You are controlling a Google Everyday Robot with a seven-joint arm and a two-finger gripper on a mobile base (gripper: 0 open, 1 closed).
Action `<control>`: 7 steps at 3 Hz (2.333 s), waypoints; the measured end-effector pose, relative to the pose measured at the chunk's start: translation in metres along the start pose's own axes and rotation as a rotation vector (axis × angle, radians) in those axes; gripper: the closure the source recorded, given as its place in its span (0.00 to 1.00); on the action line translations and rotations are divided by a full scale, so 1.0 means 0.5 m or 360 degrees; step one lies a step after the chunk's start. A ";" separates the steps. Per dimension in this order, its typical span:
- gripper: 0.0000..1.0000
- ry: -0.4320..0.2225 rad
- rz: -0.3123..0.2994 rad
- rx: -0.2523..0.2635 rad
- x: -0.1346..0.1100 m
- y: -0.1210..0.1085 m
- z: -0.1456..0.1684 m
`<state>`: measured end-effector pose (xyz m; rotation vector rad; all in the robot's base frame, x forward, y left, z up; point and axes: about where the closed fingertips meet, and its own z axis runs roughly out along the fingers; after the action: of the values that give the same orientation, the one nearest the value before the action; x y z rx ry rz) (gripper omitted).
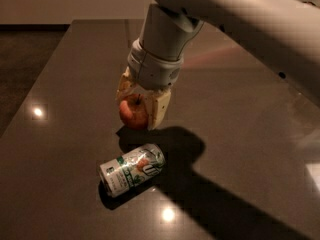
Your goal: Move apple near 7up can
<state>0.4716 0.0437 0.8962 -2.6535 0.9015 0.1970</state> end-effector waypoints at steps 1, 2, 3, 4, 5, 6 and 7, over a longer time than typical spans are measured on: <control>1.00 -0.0058 -0.0292 -0.0027 -0.014 0.009 0.009; 1.00 -0.0078 -0.0576 -0.0050 -0.018 0.021 0.024; 1.00 -0.0071 -0.0783 -0.0058 -0.016 0.029 0.043; 0.77 -0.0040 -0.0929 -0.0057 -0.014 0.032 0.065; 0.54 -0.0005 -0.0986 -0.0071 -0.010 0.039 0.077; 0.30 0.0036 -0.0970 -0.0103 -0.003 0.043 0.080; 0.07 0.0036 -0.0975 -0.0099 -0.005 0.042 0.079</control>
Offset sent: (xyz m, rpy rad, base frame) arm -0.0206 -0.0043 -0.0239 0.0105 -0.1335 0.6130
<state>0.4556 0.0434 0.8544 -2.8467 0.0593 0.0442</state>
